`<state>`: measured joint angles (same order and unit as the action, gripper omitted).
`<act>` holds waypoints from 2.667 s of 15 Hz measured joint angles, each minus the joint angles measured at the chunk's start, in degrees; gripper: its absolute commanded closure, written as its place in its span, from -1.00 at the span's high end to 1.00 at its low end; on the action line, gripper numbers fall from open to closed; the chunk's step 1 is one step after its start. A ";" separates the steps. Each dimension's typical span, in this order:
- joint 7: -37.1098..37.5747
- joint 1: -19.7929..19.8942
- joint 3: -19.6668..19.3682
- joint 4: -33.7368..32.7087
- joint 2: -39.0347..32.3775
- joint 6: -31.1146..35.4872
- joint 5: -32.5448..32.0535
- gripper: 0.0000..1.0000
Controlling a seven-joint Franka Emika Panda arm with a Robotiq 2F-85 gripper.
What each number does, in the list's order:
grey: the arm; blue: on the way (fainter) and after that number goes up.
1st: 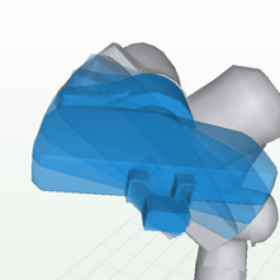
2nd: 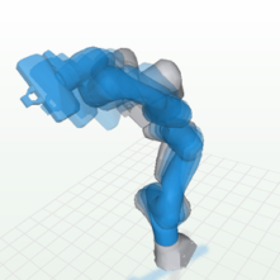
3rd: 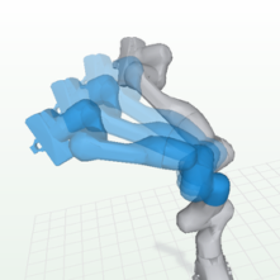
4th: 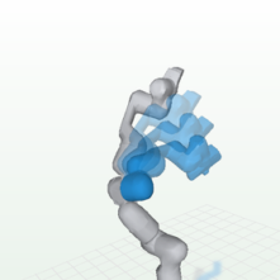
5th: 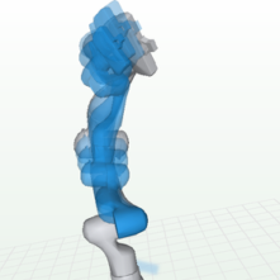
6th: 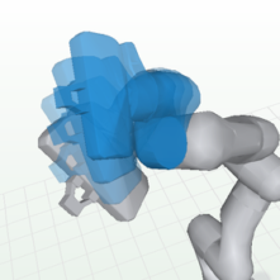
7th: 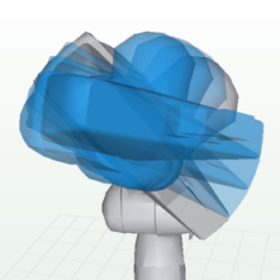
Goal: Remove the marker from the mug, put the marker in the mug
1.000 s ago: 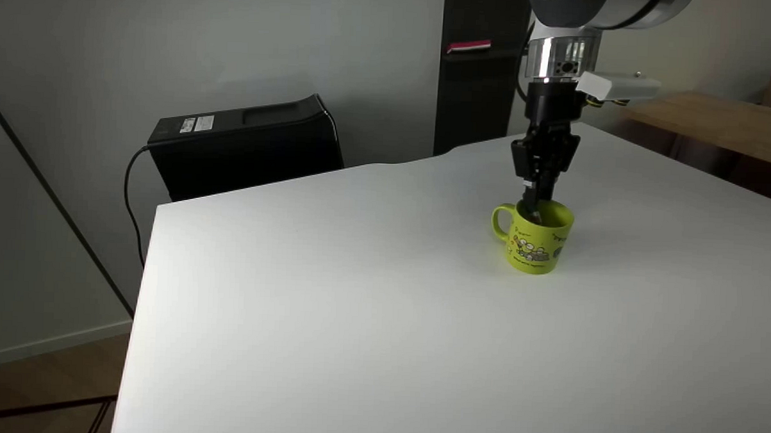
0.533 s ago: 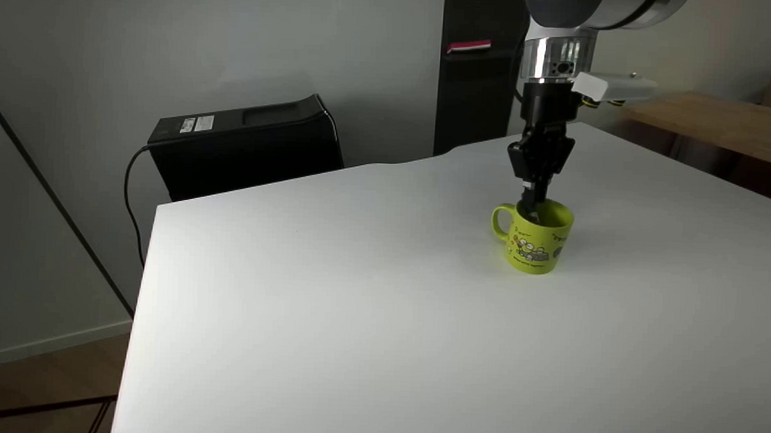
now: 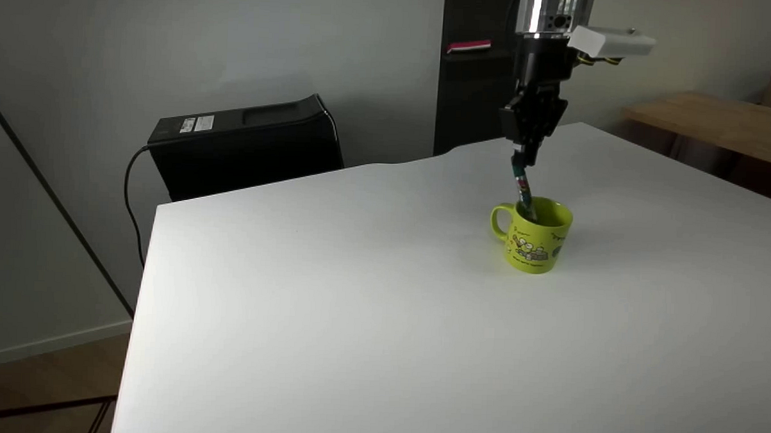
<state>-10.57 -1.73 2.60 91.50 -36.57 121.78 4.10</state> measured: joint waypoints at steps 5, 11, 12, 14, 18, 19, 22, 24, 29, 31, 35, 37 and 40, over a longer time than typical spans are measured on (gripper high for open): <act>1.08 -0.15 -0.01 -1.65 5.08 -0.87 -1.19 -0.92; 0.93 -0.33 2.20 -0.46 9.77 -0.81 0.44 -0.92; 0.81 -0.44 2.94 0.19 10.18 -0.80 1.27 -0.92; 0.58 -0.73 4.41 1.71 10.61 -0.77 3.43 -0.92; 0.36 -1.39 6.49 5.09 10.53 -0.53 7.34 -0.92; 0.35 -1.55 6.82 5.96 10.47 -0.30 7.91 -0.92; 0.32 -2.09 7.46 8.29 9.92 0.44 8.97 -0.92; 0.31 -2.54 7.50 9.81 9.20 1.39 9.08 -0.92; 0.31 -2.94 7.48 12.55 5.85 3.61 8.91 -0.92; 0.32 -3.02 7.47 13.11 4.38 4.21 8.76 -0.92; 0.32 -3.09 7.46 13.27 2.16 4.82 8.22 -0.17; 0.34 -3.11 7.44 13.27 1.65 4.98 8.08 -0.05; 0.37 -3.15 7.41 13.27 1.34 5.26 7.78 0.35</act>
<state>-10.21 -4.88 10.01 104.77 -35.24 127.05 11.88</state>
